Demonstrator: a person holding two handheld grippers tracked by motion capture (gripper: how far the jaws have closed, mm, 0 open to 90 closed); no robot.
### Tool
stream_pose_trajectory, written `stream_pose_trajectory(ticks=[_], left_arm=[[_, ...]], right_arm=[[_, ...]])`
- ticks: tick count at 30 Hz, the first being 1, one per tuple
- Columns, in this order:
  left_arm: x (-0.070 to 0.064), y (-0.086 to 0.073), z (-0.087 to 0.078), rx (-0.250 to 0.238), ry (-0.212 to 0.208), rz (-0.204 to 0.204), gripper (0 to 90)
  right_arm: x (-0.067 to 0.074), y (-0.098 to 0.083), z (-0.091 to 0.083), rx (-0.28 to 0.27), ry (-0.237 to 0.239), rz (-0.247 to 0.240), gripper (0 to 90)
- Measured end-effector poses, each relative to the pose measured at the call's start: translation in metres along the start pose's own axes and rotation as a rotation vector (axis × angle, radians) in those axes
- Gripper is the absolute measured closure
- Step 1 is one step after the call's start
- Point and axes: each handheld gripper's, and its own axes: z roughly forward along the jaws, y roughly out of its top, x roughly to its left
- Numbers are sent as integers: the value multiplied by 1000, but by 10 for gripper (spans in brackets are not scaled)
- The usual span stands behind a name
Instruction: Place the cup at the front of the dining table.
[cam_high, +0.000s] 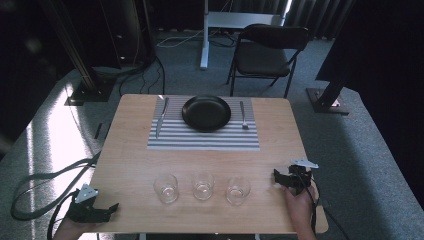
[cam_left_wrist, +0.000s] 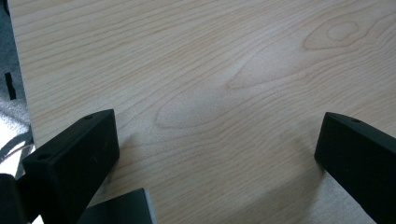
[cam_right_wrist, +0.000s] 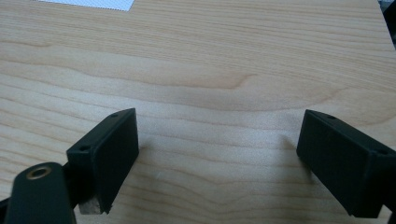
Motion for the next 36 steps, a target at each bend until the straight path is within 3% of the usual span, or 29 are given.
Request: stream_pose_trajectory(ticks=[14,29,36], left_arm=[[1,1,-1,-4,-3,5,2],[-10,12,-8,-63,-74,37,11],[-19,20,-7,-61,-105,54,11]], right_arm=[[0,0,0,0,0,1,122],[0,0,0,0,-1,1,122],[0,0,0,0,-1,1,122]])
